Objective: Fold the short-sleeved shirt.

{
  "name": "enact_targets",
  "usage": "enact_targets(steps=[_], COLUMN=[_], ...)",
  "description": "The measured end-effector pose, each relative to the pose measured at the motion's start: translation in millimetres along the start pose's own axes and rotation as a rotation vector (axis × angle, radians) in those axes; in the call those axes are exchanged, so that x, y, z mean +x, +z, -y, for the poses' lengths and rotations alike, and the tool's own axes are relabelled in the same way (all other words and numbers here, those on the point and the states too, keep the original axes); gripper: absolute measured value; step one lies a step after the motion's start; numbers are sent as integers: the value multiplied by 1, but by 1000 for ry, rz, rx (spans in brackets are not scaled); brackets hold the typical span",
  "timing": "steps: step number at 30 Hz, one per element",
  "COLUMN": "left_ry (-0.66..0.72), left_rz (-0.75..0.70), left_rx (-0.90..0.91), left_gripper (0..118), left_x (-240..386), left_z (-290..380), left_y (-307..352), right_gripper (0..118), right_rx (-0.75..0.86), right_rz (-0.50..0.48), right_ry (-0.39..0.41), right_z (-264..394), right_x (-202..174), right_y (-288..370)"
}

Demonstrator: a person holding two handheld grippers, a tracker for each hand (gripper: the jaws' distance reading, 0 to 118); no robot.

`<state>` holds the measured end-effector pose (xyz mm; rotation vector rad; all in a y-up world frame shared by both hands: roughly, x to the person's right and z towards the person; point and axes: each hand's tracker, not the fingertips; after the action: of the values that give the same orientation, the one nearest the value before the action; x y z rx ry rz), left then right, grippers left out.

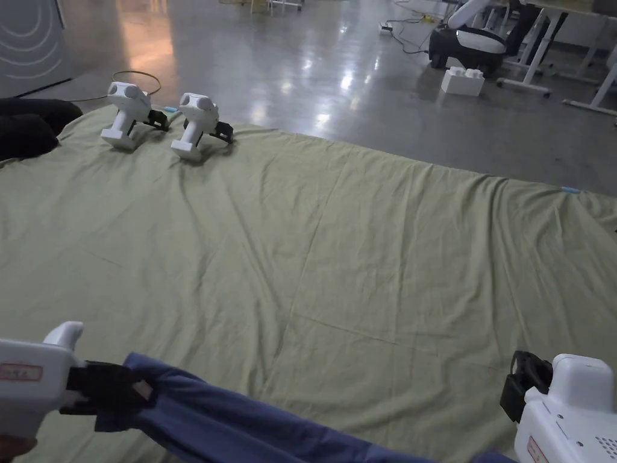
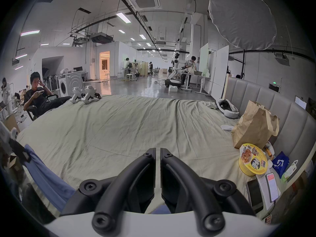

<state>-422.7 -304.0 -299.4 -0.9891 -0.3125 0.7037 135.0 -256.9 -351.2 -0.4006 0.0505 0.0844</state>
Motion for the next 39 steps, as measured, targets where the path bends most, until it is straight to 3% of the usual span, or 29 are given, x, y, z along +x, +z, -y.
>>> enact_targets(steps=[6,10,18,26,34,39], left_ry=[-27,-83,-90,-136,-227,-207], left_rz=[-182,-268,-70,-24,-215,-285], left_rx=[61,28,-22,-115,-262,-274], left_gripper=[15,15,15,15,15,15], left_x=[31,48,85,157,181,181], left_z=[-11,-9,3,31,58,72], left_y=[42,35,2,-68,-178,-213], right_gripper=[7,7,7,7,7,7], right_rx=[2,-2,-7,-18,-29,-40], right_rz=[-6,-15,-27,-26,-9,2], right_ry=[-6,-11,-14,-28,-40,-53], right_z=[0,3,4,8,13,14], right_x=[1,1,0,6,15,21], right_y=[0,-2,-2,-2,3,4])
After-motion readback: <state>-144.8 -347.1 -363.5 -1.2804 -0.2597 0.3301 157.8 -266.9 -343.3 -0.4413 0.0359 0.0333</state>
